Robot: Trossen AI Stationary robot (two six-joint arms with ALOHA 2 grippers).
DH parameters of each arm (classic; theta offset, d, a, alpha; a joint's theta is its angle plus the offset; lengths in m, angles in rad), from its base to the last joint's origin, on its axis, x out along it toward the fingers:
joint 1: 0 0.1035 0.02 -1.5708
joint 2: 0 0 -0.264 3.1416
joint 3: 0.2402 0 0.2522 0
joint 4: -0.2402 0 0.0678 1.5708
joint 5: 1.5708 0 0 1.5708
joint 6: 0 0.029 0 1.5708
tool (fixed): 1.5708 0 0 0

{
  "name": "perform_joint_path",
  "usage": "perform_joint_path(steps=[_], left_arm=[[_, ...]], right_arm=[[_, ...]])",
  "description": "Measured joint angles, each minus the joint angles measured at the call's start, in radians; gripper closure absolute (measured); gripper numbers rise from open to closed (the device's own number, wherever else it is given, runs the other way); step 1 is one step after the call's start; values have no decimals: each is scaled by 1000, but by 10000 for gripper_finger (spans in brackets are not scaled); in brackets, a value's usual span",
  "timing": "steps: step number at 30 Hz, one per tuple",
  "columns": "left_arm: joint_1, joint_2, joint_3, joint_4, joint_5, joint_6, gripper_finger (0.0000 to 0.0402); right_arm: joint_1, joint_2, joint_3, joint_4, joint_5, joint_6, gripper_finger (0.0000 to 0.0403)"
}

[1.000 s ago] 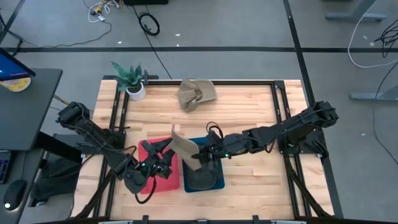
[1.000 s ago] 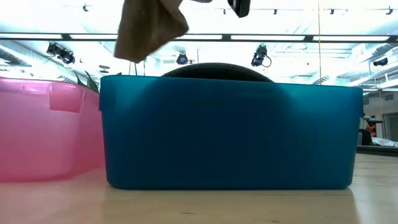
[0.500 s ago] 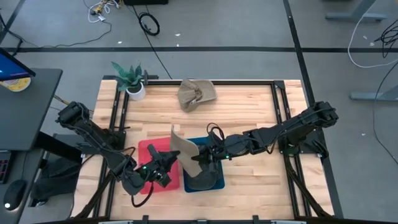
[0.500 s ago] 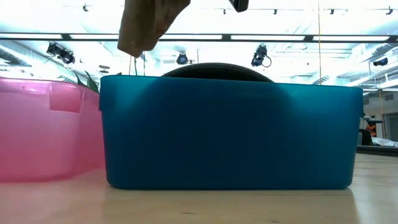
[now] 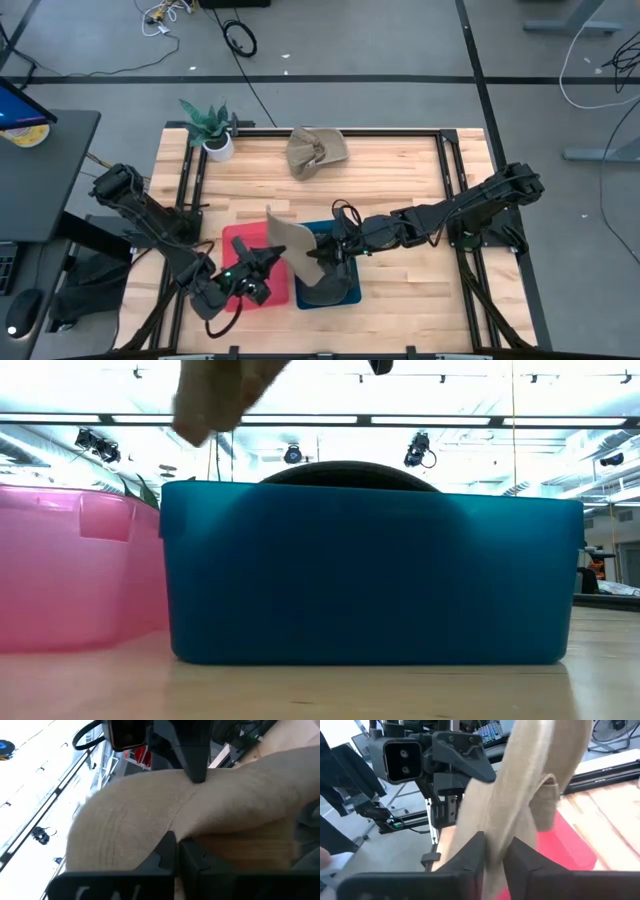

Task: Pick & Place hat
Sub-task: Put the bottom brown cap into the red bin

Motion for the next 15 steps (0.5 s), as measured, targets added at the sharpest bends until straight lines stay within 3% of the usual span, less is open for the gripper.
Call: perform_joint_path(steps=[7,15], left_arm=[[-35,0,0,-7,-85,-26,398],[-42,0,0,-10,-149,-163,399]], right_arm=[[-14,-2,0,-4,69,-57,261],[-54,-46,0,-40,83,-106,183]])
